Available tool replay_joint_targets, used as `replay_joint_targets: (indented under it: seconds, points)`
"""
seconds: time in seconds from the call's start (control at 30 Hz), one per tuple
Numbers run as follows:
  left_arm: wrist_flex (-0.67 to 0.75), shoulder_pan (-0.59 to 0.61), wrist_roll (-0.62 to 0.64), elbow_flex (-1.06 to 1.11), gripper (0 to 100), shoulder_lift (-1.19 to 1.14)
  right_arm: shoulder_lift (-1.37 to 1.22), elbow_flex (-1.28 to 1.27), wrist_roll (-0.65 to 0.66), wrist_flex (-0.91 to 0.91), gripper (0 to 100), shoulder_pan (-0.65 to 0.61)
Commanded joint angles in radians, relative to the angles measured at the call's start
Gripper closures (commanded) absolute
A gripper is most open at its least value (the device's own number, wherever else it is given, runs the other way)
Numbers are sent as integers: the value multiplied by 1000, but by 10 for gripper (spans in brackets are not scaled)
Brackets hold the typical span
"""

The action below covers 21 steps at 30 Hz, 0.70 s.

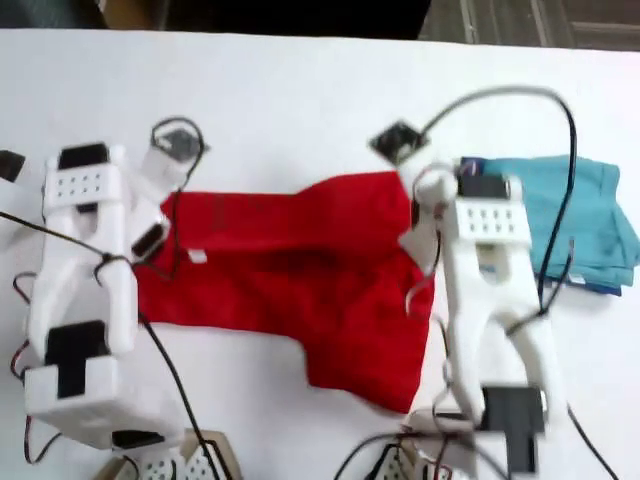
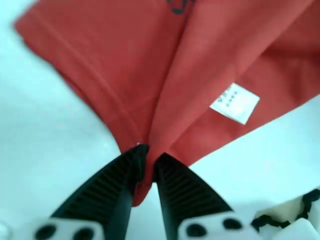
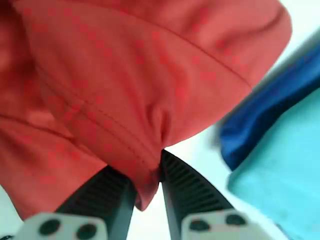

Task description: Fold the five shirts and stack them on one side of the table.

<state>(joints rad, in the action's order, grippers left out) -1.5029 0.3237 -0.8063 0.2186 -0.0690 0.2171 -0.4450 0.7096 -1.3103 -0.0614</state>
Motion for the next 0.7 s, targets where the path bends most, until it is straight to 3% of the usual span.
replay_joint_targets:
  seconds: [0.0, 0.33, 0.67]
  points:
    - [74, 9, -12, 120, 974, 77, 206, -209, 41, 85, 978, 21]
    - [115, 74, -40, 200, 974, 75, 386, -473, 184, 102, 978, 168]
    - [112, 72, -40, 242, 975, 74, 461, -523, 281, -2, 978, 193]
